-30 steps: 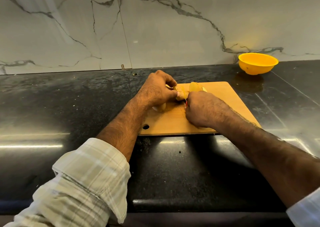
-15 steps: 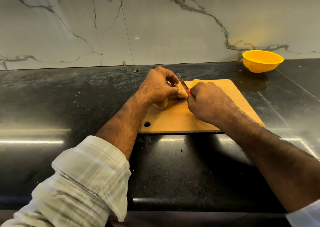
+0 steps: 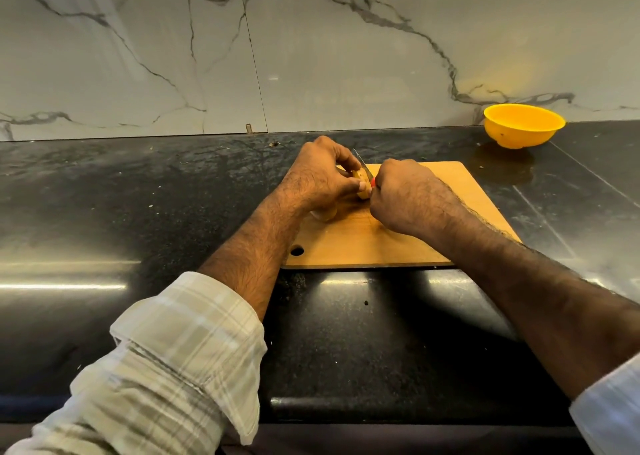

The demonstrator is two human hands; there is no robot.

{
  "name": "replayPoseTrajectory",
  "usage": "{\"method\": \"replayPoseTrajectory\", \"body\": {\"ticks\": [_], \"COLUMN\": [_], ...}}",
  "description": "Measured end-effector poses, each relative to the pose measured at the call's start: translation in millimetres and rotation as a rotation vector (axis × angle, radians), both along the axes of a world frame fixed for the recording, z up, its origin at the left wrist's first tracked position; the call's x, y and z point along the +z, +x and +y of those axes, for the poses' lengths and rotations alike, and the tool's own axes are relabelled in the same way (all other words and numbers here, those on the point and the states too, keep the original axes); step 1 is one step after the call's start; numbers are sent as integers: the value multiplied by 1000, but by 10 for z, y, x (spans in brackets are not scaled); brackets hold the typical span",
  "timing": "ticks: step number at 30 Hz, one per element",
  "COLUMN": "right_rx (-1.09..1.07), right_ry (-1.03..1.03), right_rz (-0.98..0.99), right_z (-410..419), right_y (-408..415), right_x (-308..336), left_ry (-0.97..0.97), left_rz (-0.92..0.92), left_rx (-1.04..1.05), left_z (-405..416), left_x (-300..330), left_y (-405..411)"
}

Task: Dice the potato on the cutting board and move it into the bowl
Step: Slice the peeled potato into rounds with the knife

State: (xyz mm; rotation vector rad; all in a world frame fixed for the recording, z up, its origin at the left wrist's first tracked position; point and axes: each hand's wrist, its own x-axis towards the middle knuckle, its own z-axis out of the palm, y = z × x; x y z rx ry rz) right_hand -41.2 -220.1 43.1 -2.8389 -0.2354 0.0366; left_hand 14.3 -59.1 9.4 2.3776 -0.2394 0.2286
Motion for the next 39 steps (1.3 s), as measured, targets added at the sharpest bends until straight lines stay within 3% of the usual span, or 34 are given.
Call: {"method": "replayPoseTrajectory", "body": {"ticks": [16,27,39], "right_rx": [94,-13,-16], "right_ry": [-210,-30,-9], "right_rz": [32,-47,0], "right_z": [-58,-150,-9], "right_y": [-226,-102,-105], "right_x": [-77,-5,-6], "left_ry": [-21,-8,-64], "left_rz": [21,-9,1], "left_rx": [11,-35,5], "left_z": [50,101,36], "left_x": [-15,6,-9], "left_y": [5,-2,-5]}}
